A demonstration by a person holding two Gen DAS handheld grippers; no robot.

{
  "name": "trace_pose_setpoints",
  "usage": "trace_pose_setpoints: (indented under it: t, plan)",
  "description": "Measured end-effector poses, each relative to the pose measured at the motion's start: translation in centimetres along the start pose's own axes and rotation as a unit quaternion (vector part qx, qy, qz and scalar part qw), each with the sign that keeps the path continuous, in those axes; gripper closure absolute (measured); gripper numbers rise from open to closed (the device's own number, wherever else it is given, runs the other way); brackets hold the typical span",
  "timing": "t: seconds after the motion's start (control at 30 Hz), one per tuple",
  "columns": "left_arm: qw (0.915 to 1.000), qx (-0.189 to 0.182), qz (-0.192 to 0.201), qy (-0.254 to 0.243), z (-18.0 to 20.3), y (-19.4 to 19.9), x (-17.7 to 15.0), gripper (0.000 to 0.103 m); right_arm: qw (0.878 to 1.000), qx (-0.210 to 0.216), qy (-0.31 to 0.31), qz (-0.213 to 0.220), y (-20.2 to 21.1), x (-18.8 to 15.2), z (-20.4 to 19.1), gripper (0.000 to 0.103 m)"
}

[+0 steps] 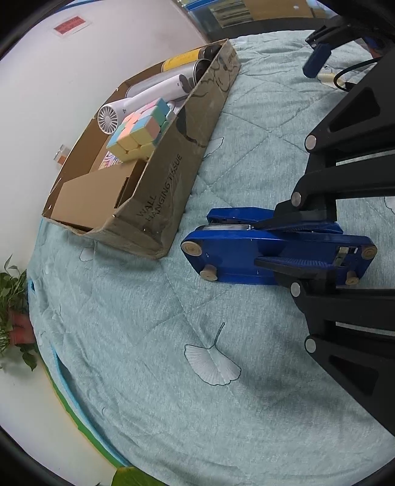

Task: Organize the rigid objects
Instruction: 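Lift the blue stapler and carry it over the tray box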

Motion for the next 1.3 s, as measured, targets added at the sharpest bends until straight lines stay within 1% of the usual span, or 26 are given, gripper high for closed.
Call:
trace_pose_setpoints:
  t: [0.07, 0.1, 0.13, 0.2, 0.23, 0.27, 0.37, 0.53, 0.63, 0.73, 0.77, 0.83, 0.97, 1.0, 1.07, 1.13, 1.17, 1.2, 1.27, 1.3]
  plan:
    - [0.9999, -0.003, -0.007, -0.009, -0.3, -0.2, 0.3, 0.087, 1.000, 0.008, 0.006, -0.004, 0.0, -0.2, -0.7, 0.017]
    - [0.9998, 0.000, -0.015, -0.012, -0.4, -0.5, 0.3, 0.084, 1.000, 0.009, 0.008, -0.005, 0.1, -0.3, -1.0, 0.017]
    - [0.9996, 0.002, -0.026, -0.014, -0.5, -0.8, 0.1, 0.078, 1.000, 0.010, 0.011, -0.006, 0.1, -0.4, -1.3, 0.017]
    - [0.9994, 0.015, -0.020, -0.025, -0.5, -0.7, -0.1, 0.072, 1.000, 0.014, 0.012, -0.012, -0.1, -0.7, -1.8, 0.017]
    - [0.9993, 0.010, -0.020, -0.031, -0.4, -0.7, -0.1, 0.080, 1.000, 0.016, 0.011, -0.014, -0.2, -0.8, -1.9, 0.017]
    - [0.9993, -0.003, -0.021, -0.030, -0.4, -0.7, -0.1, 0.087, 1.000, 0.017, 0.010, -0.017, -0.2, -0.9, -2.0, 0.017]
    - [0.9989, 0.005, -0.023, -0.041, 0.2, -0.4, -0.4, 0.089, 0.999, 0.019, 0.003, -0.025, -0.4, -1.0, -2.2, 0.017]
    - [0.9994, -0.028, -0.019, -0.005, 0.5, 0.2, -0.9, 0.091, 0.999, 0.033, -0.021, -0.032, -0.5, -0.8, -1.6, 0.017]
    - [0.9971, -0.070, -0.021, 0.021, 1.4, 0.3, -1.4, 0.092, 0.998, 0.052, -0.040, -0.025, -0.1, -0.5, -1.2, 0.017]
    - [0.9921, -0.115, -0.027, 0.041, 3.4, -0.3, -2.1, 0.092, 0.997, 0.061, -0.050, -0.015, 0.4, -0.3, -0.8, 0.017]
    - [0.9891, -0.135, -0.031, 0.051, 4.2, -0.7, -2.2, 0.092, 0.997, 0.058, -0.052, -0.012, 0.5, -0.3, -0.7, 0.017]
    - [0.9841, -0.163, -0.038, 0.060, 6.0, -1.6, -2.5, 0.093, 0.997, 0.049, -0.057, -0.009, 0.7, -0.4, -0.2, 0.017]
    - [0.9773, -0.198, -0.050, 0.057, 9.9, -3.4, -3.0, 0.093, 0.996, 0.027, -0.080, -0.021, 0.3, -1.1, 1.7, 0.017]
    - [0.9752, -0.210, -0.051, 0.048, 10.8, -3.6, -3.0, 0.102, 0.996, 0.022, -0.088, -0.024, 0.3, -1.4, 2.3, 0.017]
    - [0.9735, -0.220, -0.056, 0.028, 12.8, -3.9, -3.0, 0.101, 0.994, 0.013, -0.102, -0.031, 0.0, -1.8, 3.3, 0.018]
    - [0.9747, -0.214, -0.065, 0.007, 14.2, -4.5, -3.0, 0.101, 0.990, 0.019, -0.130, -0.045, -0.7, -2.2, 4.6, 0.020]
    - [0.9750, -0.209, -0.076, 0.005, 14.5, -4.9, -3.0, 0.101, 0.988, 0.021, -0.142, -0.053, -1.0, -2.3, 5.2, 0.021]
    - [0.9760, -0.204, -0.076, 0.004, 14.6, -5.0, -3.0, 0.101, 0.987, 0.020, -0.149, -0.057, -1.2, -2.5, 5.4, 0.022]
    - [0.9764, -0.199, -0.083, -0.002, 14.5, -5.0, -2.9, 0.100, 0.986, 0.013, -0.152, -0.065, -1.6, -2.7, 5.6, 0.028]
    - [0.9771, -0.196, -0.083, 0.000, 14.2, -5.0, -2.8, 0.093, 0.986, 0.015, -0.151, -0.068, -1.7, -2.7, 5.4, 0.030]
Point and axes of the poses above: each gripper's, at about its wrist camera, not at the fingertips, and y roughly against the way its jaws point, z to its right, x to its top, the point moved 2 cm from there along -y, roughly the way its jaws point, and after that the axes turned 13 degrees about -x, right-handed, at the moved point
